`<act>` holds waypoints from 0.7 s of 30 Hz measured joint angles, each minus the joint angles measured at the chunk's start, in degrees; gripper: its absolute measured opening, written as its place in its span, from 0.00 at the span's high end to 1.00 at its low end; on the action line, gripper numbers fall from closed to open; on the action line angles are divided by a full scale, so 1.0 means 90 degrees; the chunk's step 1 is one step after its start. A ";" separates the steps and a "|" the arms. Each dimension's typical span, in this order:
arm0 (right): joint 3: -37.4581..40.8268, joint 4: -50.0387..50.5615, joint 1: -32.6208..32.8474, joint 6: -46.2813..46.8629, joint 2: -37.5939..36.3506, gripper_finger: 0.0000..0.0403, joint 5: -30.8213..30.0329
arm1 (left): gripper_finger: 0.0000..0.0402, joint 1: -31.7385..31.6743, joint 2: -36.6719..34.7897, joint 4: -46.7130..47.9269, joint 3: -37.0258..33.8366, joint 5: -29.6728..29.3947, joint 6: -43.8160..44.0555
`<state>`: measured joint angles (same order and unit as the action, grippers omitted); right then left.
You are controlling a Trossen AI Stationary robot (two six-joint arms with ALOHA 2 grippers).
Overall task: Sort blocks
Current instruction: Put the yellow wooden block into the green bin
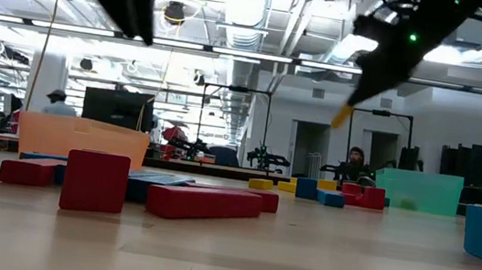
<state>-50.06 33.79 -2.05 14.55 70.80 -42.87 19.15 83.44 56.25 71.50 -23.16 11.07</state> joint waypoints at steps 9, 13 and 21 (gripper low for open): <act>0.0000 0.1423 -0.1400 0.0496 -0.0506 0.70 0.0087 | 0.42 0.0216 0.0003 -0.0019 -0.0729 0.0244 0.0386; 0.0000 0.1868 -0.2009 0.0657 -0.0490 0.70 0.0519 | 0.42 0.0299 0.0003 0.0030 -0.0907 0.0266 0.0485; 0.0002 0.2190 -0.2708 0.0664 -0.0227 0.70 0.1198 | 0.42 0.0370 0.0003 0.0057 -0.1356 0.1000 0.0625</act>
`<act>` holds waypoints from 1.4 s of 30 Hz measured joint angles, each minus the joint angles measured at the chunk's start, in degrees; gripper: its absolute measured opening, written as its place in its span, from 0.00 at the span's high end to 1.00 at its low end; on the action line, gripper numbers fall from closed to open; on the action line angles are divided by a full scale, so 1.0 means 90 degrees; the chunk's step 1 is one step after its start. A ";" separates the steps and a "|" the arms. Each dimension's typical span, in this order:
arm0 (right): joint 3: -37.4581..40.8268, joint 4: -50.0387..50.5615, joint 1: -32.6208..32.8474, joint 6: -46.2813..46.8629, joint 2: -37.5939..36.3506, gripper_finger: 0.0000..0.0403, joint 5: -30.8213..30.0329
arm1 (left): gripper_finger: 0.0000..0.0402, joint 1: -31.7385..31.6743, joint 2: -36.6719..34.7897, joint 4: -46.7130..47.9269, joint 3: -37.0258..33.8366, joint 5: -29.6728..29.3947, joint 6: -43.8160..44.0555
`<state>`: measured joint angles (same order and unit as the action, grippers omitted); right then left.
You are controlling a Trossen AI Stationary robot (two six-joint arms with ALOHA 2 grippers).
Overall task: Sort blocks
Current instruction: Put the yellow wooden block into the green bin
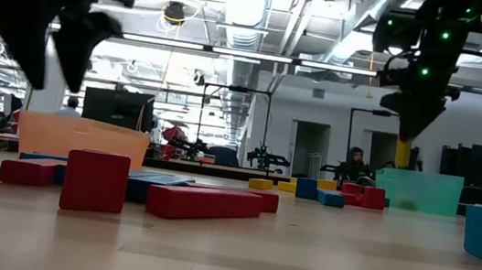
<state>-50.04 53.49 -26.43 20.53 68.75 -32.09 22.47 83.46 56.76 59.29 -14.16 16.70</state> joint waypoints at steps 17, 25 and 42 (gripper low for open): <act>0.0000 0.0017 -0.0724 -0.0338 -0.0005 0.70 0.0887 | 0.42 -0.0371 0.0000 -0.1113 -0.0964 0.0400 0.0295; 0.0000 0.0198 -0.0974 -0.0339 -0.0005 0.70 0.0955 | 0.42 -0.0432 0.0000 -0.1136 -0.0964 0.0054 0.0275; 0.0789 -0.0348 -0.1313 -0.0774 -0.0016 0.54 0.1600 | 0.42 -0.1521 0.0000 -0.1582 -0.0962 0.0263 0.0134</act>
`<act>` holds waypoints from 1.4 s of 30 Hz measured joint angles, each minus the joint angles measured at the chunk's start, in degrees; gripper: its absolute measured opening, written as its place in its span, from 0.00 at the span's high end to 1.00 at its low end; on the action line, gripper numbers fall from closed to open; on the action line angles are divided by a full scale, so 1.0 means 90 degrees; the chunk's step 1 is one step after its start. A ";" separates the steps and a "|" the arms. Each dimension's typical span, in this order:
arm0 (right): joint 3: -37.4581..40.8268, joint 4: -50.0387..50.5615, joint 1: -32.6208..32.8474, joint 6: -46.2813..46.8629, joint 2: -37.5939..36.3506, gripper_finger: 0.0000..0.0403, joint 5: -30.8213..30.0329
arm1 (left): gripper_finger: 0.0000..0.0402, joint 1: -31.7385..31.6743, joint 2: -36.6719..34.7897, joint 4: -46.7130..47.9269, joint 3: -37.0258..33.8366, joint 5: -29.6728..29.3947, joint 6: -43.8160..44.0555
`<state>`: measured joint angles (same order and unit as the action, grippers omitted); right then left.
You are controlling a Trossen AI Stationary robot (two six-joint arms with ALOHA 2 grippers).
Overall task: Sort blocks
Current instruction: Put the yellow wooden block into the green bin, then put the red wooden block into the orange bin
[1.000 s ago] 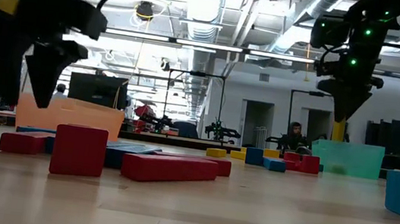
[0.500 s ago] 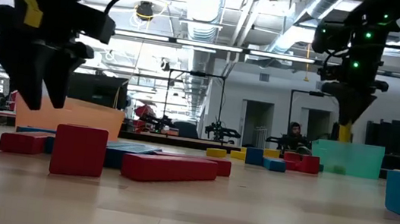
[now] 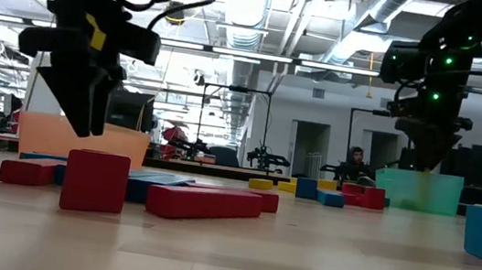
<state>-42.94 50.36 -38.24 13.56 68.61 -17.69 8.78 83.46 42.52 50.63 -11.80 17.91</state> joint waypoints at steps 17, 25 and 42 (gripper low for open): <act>-0.0247 -0.0299 0.0226 0.0010 -0.0059 0.34 -0.0008 | 0.42 -0.0797 0.0005 -0.0726 -0.0556 0.0847 -0.0179; -0.1060 0.0211 0.0583 0.0007 -0.0059 0.34 -0.0014 | 0.42 -0.0674 0.0005 -0.0780 -0.0352 0.0891 -0.0455; -0.1535 -0.0452 0.2855 -0.0381 -0.0040 0.34 0.0966 | 0.42 0.0058 0.0005 -0.1430 -0.0308 0.1820 -0.1597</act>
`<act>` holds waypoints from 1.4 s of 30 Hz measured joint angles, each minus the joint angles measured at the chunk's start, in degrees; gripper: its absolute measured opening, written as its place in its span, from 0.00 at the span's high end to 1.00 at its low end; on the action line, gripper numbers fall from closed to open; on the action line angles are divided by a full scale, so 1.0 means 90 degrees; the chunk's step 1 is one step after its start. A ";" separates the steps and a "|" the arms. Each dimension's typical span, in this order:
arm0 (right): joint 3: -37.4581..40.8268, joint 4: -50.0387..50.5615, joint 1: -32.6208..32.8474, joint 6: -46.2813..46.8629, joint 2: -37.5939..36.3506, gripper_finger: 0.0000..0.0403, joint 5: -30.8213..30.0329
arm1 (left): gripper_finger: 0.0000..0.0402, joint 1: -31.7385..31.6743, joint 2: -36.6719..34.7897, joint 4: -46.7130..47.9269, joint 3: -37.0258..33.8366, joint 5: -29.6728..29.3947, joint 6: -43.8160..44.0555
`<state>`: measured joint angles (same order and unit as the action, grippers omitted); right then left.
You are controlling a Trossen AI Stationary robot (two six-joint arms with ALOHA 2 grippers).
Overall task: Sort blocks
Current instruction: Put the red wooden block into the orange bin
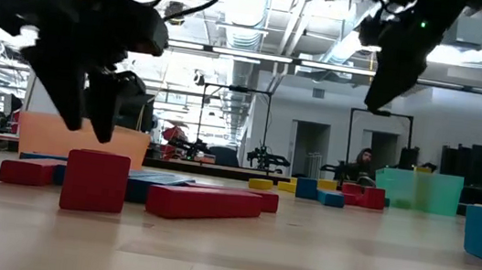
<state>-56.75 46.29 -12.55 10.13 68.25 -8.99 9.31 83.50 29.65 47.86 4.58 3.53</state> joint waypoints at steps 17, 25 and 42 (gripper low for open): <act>0.0002 -0.1748 0.2007 -0.0401 0.0735 0.34 0.0044 | 0.42 0.0801 0.0000 -0.0275 -0.0143 0.0065 -0.1507; 0.0003 -0.2196 0.2190 -0.0484 0.1735 0.34 0.0061 | 0.42 0.0798 0.0014 -0.0297 -0.0165 -0.0093 -0.2070; 0.0005 -0.3312 0.2651 -0.0512 0.2203 0.34 0.0393 | 0.56 0.0747 0.0895 -0.0399 -0.0155 -0.0119 -0.2594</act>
<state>-56.71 16.48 11.31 5.52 88.07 -5.45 16.03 91.56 26.06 46.46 3.51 -19.82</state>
